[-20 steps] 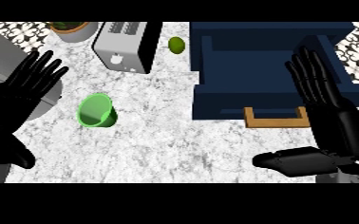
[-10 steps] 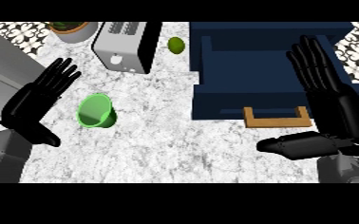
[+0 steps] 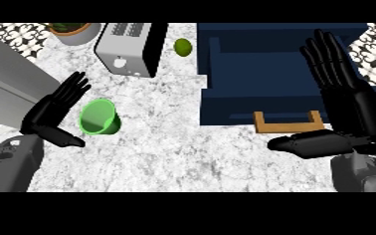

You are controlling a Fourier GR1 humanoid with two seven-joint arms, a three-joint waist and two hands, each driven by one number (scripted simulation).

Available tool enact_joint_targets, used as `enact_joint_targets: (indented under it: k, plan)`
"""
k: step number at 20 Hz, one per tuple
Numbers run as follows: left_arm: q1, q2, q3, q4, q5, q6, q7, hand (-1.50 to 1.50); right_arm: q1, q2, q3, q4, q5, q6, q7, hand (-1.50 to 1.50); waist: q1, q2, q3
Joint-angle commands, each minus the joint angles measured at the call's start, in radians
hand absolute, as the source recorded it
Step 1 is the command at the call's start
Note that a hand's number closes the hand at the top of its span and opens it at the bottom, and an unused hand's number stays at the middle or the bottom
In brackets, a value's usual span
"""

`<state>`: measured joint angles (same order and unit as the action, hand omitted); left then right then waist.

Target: Pick up the cup, place it into the drawer and close the drawer

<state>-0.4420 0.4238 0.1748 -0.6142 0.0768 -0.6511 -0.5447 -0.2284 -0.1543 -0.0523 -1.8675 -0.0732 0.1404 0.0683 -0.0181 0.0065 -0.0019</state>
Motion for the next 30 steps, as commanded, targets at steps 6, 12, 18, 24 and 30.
enact_joint_targets:
  k: [6,12,18,24,30]
  plan:
    - [-0.064,-0.019,-0.041,0.280,-0.135,0.046,-0.304,-1.50,-0.075,-0.014,-0.022,0.020,-0.024,0.006,0.035,-1.50,-0.017,0.010,-0.003]
    - [-0.104,0.000,-0.044,0.354,-0.145,0.034,-0.332,-1.50,-0.038,-0.019,-0.030,-0.009,-0.051,0.026,0.045,-1.50,-0.023,0.007,-0.003]
    - [-0.040,-0.054,-0.066,0.365,-0.169,0.092,-0.456,-1.50,-0.043,-0.061,-0.060,0.004,-0.064,0.057,0.044,-1.50,-0.025,0.010,-0.004]
    - [-0.065,-0.043,-0.072,0.389,-0.175,0.065,-0.477,-1.50,-0.083,-0.044,-0.067,0.021,-0.059,0.030,0.038,-1.50,-0.032,0.016,-0.006]
    - [-0.069,-0.068,-0.088,0.394,-0.191,0.078,-0.527,-1.50,-0.086,-0.049,-0.057,0.014,-0.053,0.033,0.057,-1.50,-0.025,0.013,-0.005]
